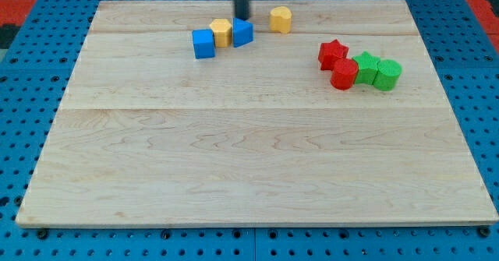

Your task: Slide the yellow heart into the blue triangle

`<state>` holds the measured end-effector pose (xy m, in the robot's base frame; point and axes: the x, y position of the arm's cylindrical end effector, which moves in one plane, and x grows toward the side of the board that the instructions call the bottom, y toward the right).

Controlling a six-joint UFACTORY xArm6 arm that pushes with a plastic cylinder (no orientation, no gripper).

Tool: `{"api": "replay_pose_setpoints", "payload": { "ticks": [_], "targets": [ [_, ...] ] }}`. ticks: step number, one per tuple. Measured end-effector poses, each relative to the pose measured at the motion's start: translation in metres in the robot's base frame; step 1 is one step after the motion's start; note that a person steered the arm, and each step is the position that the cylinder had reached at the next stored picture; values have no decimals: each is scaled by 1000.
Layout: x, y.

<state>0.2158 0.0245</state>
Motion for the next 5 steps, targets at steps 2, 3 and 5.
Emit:
{"api": "replay_pose_setpoints", "payload": {
  "ticks": [2,3,5],
  "targets": [
    [29,77],
    [41,63],
    [30,24]
  ]
}}
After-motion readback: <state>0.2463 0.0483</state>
